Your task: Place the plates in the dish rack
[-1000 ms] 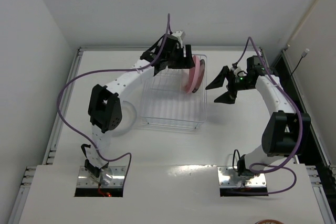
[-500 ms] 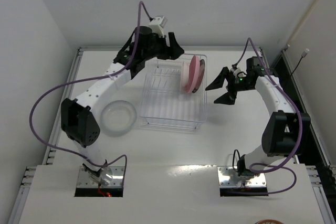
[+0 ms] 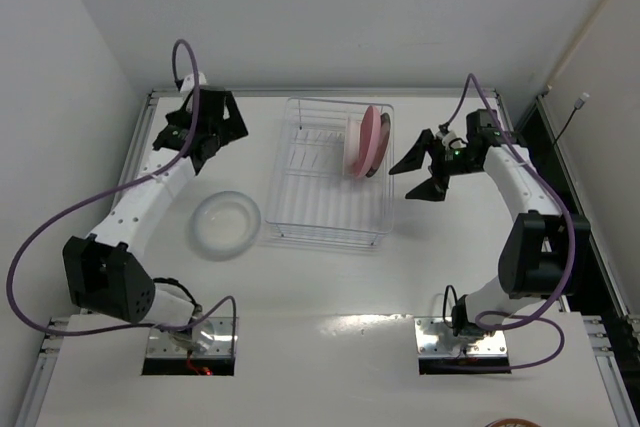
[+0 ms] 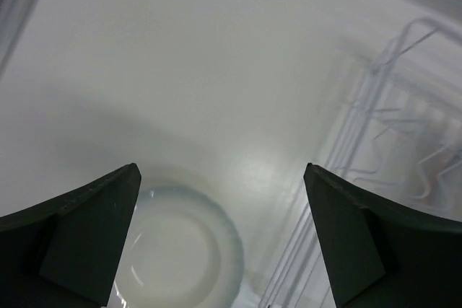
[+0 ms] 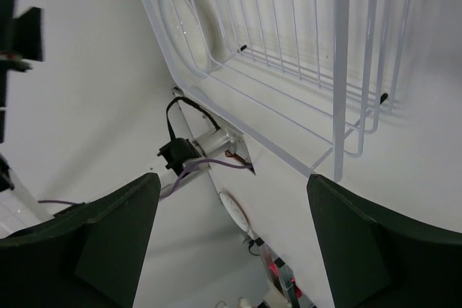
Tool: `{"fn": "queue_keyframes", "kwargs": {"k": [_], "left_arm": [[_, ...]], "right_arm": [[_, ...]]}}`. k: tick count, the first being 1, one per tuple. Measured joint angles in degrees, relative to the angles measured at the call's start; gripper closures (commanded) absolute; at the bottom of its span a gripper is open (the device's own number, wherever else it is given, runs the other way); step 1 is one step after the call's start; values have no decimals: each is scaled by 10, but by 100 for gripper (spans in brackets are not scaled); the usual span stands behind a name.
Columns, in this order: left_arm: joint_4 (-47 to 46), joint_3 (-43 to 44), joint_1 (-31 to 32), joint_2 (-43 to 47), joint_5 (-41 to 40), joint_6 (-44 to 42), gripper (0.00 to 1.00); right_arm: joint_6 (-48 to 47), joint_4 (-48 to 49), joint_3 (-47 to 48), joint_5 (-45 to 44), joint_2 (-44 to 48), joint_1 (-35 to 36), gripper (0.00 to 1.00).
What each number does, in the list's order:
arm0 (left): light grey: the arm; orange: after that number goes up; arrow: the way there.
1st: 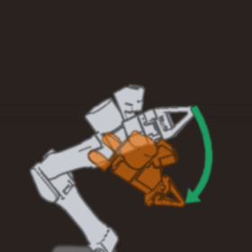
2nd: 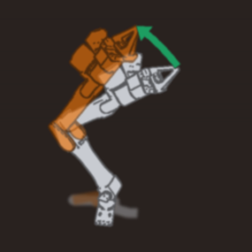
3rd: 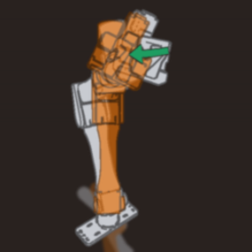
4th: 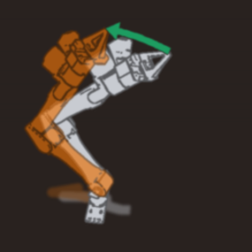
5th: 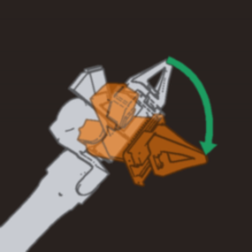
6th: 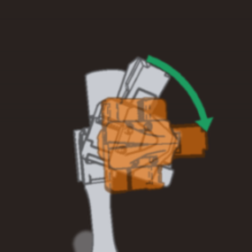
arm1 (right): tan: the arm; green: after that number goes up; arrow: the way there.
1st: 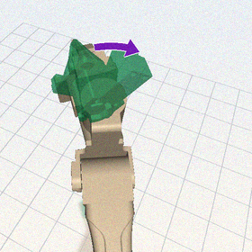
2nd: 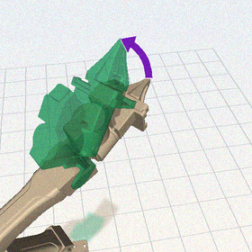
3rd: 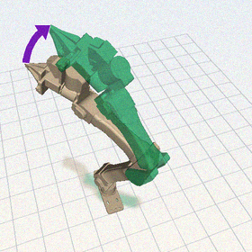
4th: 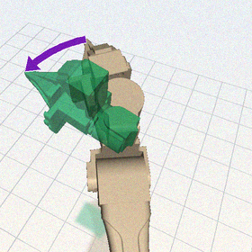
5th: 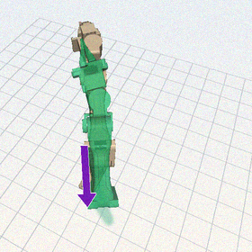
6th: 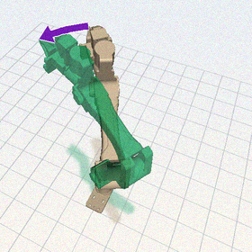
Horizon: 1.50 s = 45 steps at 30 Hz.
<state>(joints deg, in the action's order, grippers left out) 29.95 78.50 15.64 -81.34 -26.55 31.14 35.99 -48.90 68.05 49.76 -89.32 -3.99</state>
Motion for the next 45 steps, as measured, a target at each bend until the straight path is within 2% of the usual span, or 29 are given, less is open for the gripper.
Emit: {"fn": "queue_keyframes", "kwargs": {"k": [4,12,20,26,32,33,35,36,42,45], "left_arm": [[77,-44,-26,-33,38,68,4],[151,-54,-4,-146,91,132,4],[221,39,11,-271,89,190,5],[252,43,24,-323,93,222,5],[266,47,25,-333,101,237,5],[268,48,25,-334,103,238,6],[271,51,25,-336,104,240,21],[271,52,25,-339,105,243,24],[263,50,30,-355,122,249,38],[259,46,32,-355,129,248,50]], "right_arm": [[0,0,0,0,0,1,19],[0,1,0,0,-4,8,19],[0,5,-4,0,-5,8,19],[0,4,-4,0,-5,8,19],[0,4,-4,0,-5,8,19],[0,4,-4,0,-5,8,19],[0,4,-4,0,-5,8,19],[0,4,-4,0,-5,8,19],[0,4,-4,0,-5,8,19],[0,4,-4,0,-5,8,19]]}}
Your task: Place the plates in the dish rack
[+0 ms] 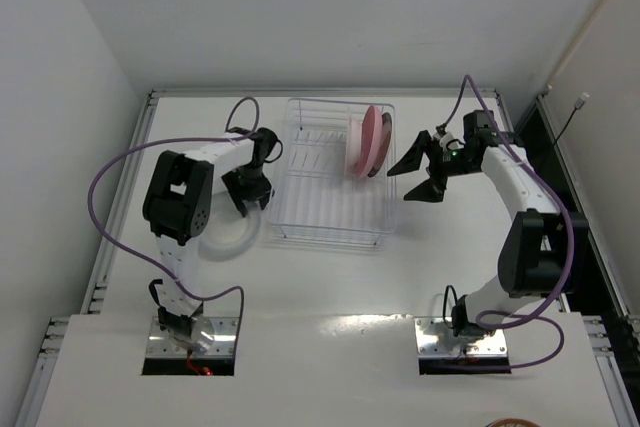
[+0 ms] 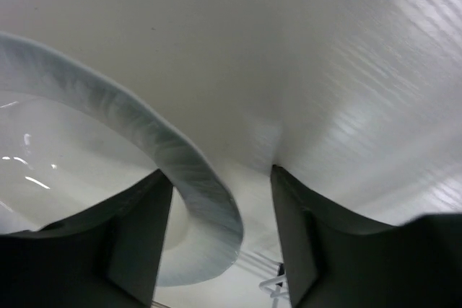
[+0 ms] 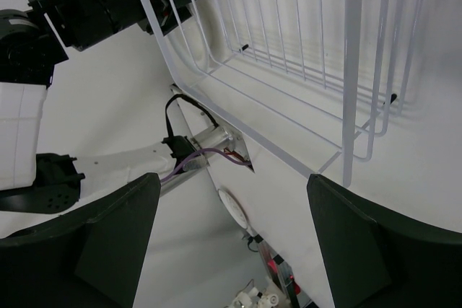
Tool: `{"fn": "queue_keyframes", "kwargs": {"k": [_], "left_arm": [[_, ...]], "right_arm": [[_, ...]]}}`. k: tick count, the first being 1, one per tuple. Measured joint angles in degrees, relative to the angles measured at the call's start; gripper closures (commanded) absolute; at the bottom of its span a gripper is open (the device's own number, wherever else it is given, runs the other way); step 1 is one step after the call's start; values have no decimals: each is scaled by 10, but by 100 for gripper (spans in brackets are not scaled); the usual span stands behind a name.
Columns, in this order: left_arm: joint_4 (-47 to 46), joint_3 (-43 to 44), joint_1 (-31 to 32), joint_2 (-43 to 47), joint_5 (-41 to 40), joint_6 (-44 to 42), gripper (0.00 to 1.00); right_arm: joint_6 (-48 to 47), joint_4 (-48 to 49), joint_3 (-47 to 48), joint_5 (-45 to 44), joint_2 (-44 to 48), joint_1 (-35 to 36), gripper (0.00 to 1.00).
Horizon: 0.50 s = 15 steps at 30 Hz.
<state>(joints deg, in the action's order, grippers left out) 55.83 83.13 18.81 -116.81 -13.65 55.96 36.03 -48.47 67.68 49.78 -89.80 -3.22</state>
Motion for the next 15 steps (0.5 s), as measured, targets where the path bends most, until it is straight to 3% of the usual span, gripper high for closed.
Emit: {"fn": "queue_keyframes", "kwargs": {"k": [7,15], "left_arm": [[28,-5,-5,6,-15,-20,100],[43,16,-32,12,-12,-28,100]], "right_arm": [[0,0,0,0,0,0,19],[0,0,0,0,0,0,19]]}}
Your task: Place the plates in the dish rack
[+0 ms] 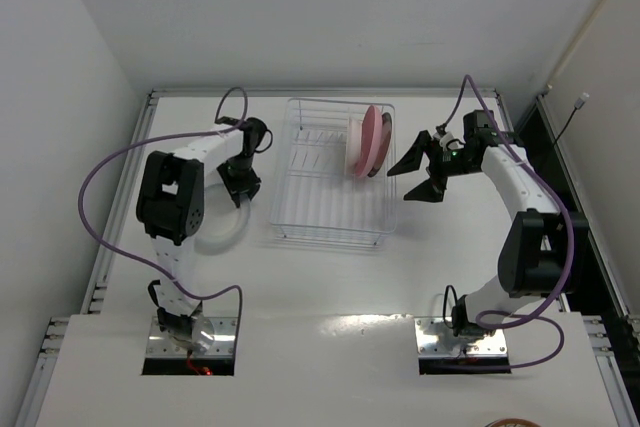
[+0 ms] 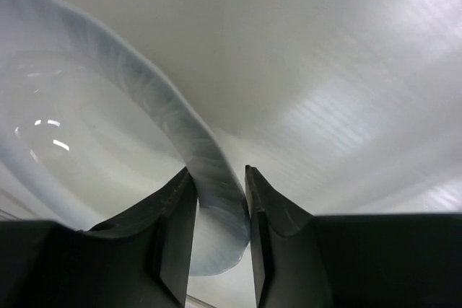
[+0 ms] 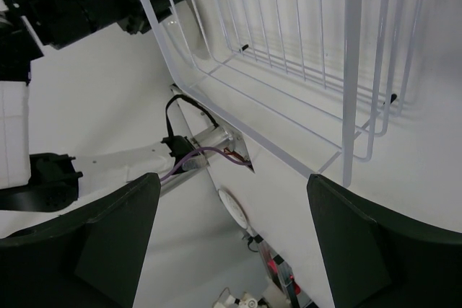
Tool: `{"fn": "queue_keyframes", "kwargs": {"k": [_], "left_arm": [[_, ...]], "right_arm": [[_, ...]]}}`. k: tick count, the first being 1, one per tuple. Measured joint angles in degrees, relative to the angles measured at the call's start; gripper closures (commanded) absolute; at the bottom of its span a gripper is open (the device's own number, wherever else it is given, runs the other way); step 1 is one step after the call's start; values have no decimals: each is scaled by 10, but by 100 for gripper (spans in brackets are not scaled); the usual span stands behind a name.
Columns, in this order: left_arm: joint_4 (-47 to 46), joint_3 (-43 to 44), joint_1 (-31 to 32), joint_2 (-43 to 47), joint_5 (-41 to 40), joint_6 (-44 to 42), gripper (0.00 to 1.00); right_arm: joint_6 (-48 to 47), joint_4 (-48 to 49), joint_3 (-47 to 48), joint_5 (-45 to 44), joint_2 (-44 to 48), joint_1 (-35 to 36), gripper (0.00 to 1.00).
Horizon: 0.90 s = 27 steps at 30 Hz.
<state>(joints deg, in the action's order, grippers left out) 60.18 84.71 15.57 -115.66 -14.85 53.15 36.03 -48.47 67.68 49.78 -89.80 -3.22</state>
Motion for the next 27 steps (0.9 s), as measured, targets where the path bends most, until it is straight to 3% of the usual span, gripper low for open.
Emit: {"fn": "queue_keyframes", "kwargs": {"k": [8,20,27], "left_arm": [[8,130,-6,22,-17,-6,100],[28,152,-12,55,-23,0,100],[23,245,-17,68,-29,-3,100]], "right_arm": [[0,0,0,0,0,0,19],[0,0,0,0,0,0,19],[0,0,0,0,0,0,19]]}}
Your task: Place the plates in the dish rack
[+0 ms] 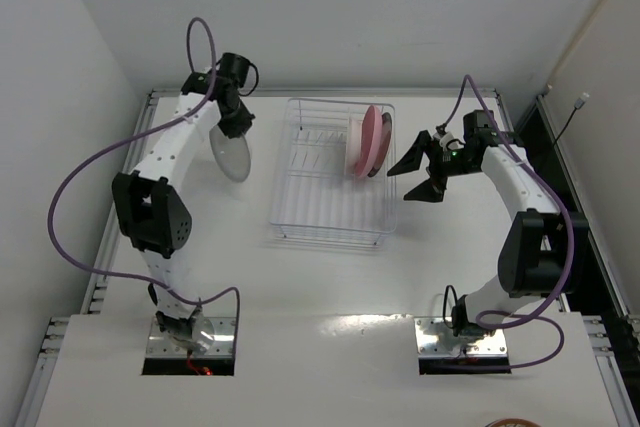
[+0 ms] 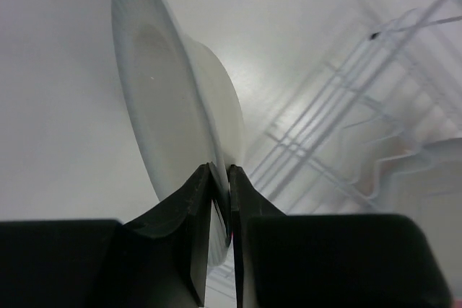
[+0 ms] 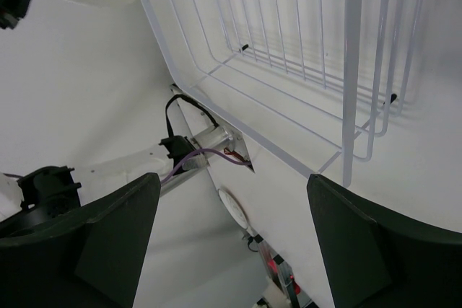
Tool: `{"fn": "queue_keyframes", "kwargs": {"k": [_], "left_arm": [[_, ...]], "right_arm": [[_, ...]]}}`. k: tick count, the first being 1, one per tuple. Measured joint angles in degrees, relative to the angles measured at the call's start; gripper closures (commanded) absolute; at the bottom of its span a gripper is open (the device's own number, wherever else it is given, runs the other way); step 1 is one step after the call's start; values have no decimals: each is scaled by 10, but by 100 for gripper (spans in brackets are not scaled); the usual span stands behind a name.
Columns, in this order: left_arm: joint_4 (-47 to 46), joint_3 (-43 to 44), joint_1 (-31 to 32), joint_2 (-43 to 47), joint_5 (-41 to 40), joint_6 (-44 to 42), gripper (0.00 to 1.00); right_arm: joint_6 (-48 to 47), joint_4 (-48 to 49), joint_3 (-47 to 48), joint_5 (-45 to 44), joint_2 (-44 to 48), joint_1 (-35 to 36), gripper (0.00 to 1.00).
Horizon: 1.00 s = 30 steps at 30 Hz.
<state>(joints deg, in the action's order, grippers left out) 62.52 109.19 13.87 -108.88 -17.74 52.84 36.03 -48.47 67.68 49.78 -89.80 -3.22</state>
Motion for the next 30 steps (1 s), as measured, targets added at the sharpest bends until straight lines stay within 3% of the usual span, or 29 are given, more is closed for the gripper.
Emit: {"fn": "queue_keyframes", "kwargs": {"k": [4,9,18,23,30], "left_arm": [[-61,12,-5,47,24,-12,100],[-177,12,-12,94,122,-33,100],[-352,39,-8,35,370,-43,100],[-355,83,8,-42,445,-53,100],[-268,139,50,-108,463,-108,100]], "right_arm": [[0,0,0,0,0,0,19],[0,0,0,0,0,0,19],[0,0,0,0,0,0,19],[0,0,-1,0,0,0,19],[0,0,-1,0,0,0,19]]}}
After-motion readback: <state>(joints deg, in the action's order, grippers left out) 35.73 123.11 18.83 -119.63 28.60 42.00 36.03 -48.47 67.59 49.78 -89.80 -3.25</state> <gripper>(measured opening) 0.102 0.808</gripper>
